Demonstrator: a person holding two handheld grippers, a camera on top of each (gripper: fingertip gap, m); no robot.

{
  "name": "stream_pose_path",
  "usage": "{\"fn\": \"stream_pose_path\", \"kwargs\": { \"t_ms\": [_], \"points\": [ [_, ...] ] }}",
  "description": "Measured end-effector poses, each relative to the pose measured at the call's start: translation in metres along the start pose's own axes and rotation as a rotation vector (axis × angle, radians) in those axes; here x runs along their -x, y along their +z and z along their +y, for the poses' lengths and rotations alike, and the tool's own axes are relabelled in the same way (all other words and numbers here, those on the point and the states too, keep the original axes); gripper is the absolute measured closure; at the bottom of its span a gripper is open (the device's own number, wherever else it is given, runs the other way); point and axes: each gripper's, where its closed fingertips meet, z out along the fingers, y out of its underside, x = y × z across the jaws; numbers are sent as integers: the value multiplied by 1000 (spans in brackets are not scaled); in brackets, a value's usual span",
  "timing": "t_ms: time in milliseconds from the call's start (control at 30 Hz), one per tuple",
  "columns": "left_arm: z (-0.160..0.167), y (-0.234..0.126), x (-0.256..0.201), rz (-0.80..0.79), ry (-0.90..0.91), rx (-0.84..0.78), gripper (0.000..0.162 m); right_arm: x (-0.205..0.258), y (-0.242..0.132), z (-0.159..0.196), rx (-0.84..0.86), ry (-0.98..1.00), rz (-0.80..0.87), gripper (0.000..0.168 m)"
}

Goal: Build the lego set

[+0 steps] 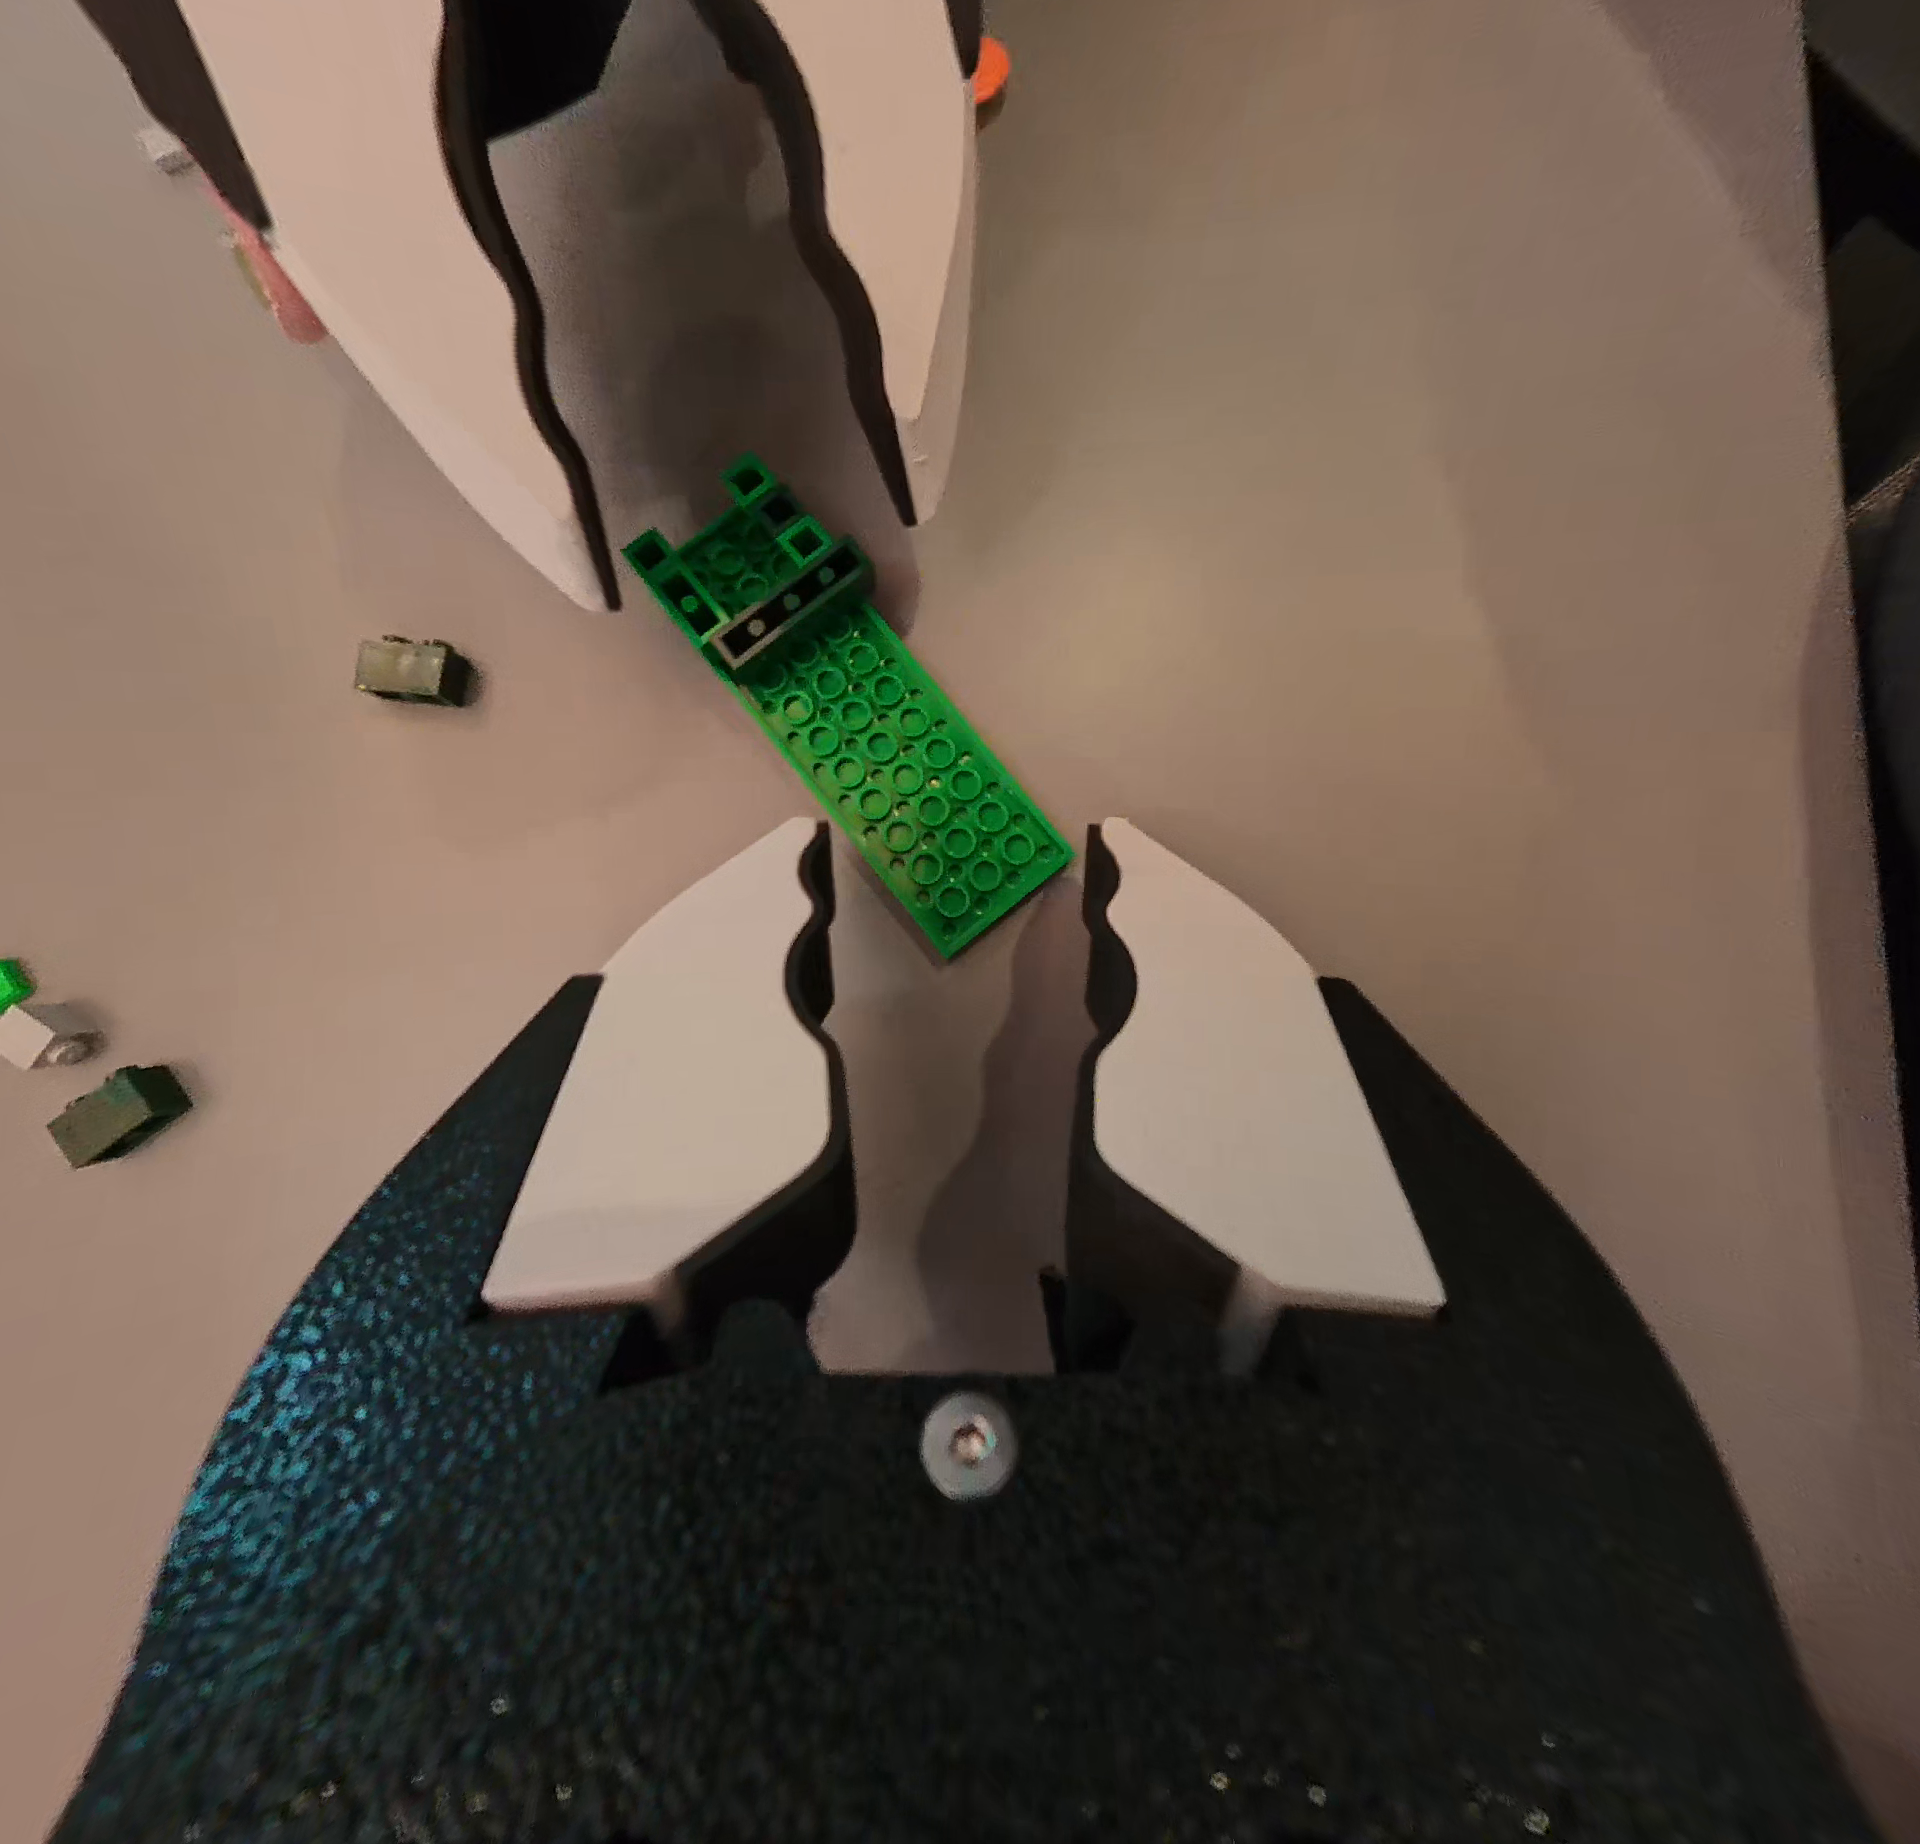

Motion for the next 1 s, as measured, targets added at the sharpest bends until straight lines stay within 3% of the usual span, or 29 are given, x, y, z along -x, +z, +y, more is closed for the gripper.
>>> {"fn": "stream_pose_path", "kwargs": {
  "t_ms": [300,500,1000],
  "points": [
    [6,1,14,-39,-46,-4,116,0,6,15,56,15,-71,118],
    [2,-4,27,-120,-78,-36,96,4,13,16,76,-41,-28,130],
    [0,15,6,-125,63,43,85,21,9,14,15,117,125,132]
  ]
}}
